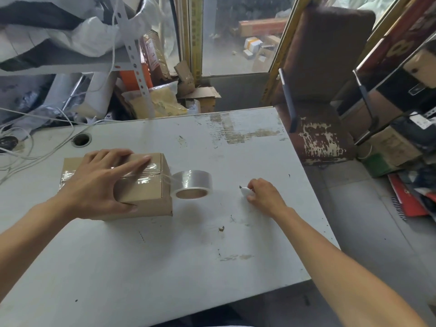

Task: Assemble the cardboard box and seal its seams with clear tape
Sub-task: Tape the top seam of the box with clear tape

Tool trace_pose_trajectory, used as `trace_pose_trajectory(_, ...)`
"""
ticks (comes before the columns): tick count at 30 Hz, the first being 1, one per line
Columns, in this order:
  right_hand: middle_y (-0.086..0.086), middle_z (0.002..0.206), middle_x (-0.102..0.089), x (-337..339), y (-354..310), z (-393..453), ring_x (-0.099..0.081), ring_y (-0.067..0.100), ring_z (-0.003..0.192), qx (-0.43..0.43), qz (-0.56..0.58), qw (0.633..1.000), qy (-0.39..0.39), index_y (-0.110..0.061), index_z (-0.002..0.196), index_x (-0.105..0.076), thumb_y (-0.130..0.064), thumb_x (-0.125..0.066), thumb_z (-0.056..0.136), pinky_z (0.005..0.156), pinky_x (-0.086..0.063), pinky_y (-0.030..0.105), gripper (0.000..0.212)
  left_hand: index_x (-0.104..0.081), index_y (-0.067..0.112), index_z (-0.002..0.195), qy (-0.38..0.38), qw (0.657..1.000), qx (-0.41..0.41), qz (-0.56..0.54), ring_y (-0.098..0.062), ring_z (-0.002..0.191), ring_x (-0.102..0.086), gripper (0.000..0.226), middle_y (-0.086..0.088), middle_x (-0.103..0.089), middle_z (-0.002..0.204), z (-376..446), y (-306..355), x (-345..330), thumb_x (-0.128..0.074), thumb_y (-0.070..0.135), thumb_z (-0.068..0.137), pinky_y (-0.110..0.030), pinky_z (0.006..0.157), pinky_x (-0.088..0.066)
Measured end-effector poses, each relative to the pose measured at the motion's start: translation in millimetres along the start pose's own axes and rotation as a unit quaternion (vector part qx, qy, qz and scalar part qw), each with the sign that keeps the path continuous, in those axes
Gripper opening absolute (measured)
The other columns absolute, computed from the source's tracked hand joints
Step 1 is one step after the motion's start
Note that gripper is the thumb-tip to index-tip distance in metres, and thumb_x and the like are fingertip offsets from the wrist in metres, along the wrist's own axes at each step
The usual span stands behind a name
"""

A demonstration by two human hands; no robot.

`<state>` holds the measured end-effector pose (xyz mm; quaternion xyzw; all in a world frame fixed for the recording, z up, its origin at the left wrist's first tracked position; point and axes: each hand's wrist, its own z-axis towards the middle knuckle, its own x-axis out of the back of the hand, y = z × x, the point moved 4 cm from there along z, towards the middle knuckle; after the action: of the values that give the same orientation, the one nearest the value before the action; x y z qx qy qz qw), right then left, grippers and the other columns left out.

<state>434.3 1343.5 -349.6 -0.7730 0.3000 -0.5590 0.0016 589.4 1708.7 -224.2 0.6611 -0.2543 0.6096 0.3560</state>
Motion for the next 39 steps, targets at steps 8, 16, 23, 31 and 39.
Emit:
trace_pose_trajectory(8,0.003,0.096,-0.06,37.2,-75.7,-7.5,-0.066,0.02,0.074,0.08,0.25,0.965,-0.013,-0.029,0.105,-0.048,-0.014,-0.05,0.094,0.061,-0.046,0.031,0.019,-0.034,0.042,0.151,-0.005,1.0,0.009,0.001,-0.025,0.123,-0.038,0.108,-0.008,-0.047,0.136,0.4,-0.1,2.9,-0.062,0.074,0.052,-0.042,0.103,-0.025)
trace_pose_trajectory(16,0.003,0.086,-0.063,48.1,-133.4,-14.1,-0.06,0.018,0.065,0.15,0.326,0.932,-0.06,-0.029,0.081,-0.052,-0.014,-0.077,0.075,0.062,-0.053,0.043,0.03,-0.029,0.045,0.152,-0.011,1.0,0.014,0.012,-0.022,0.125,-0.035,0.111,-0.005,-0.045,0.14,-1.0,-1.7,3.4,-0.063,0.075,0.051,-0.038,0.104,-0.023)
trace_pose_trajectory(23,0.01,0.077,-0.071,48.3,-148.3,-17.4,-0.067,0.02,0.063,0.159,0.332,0.929,-0.034,-0.014,0.093,-0.043,-0.017,-0.054,0.093,0.067,-0.055,0.043,0.011,-0.027,0.045,0.152,-0.009,1.0,0.015,0.019,-0.021,0.125,-0.033,0.111,-0.006,-0.045,0.14,-1.7,-1.4,4.4,-0.065,0.075,0.052,-0.035,0.103,-0.019)
trace_pose_trajectory(31,-0.001,0.083,-0.07,47.6,-146.4,-16.4,-0.065,0.015,0.072,0.187,0.298,0.936,-0.019,-0.015,0.093,-0.044,-0.022,-0.052,0.101,0.067,-0.055,0.032,0.013,-0.03,0.045,0.152,-0.009,1.0,0.017,0.013,-0.022,0.125,-0.036,0.109,-0.004,-0.044,0.138,-1.0,-1.4,4.1,-0.065,0.073,0.052,-0.036,0.104,-0.021)
trace_pose_trajectory(39,0.004,0.091,-0.067,50.9,-147.3,-17.1,-0.068,0.012,0.076,0.196,0.308,0.931,-0.006,-0.022,0.106,-0.044,-0.018,-0.054,0.099,0.069,-0.055,0.026,0.013,-0.027,0.045,0.152,-0.012,1.0,0.016,0.014,-0.022,0.126,-0.034,0.109,-0.003,-0.043,0.139,-1.3,-1.4,3.5,-0.064,0.073,0.053,-0.036,0.105,-0.02)
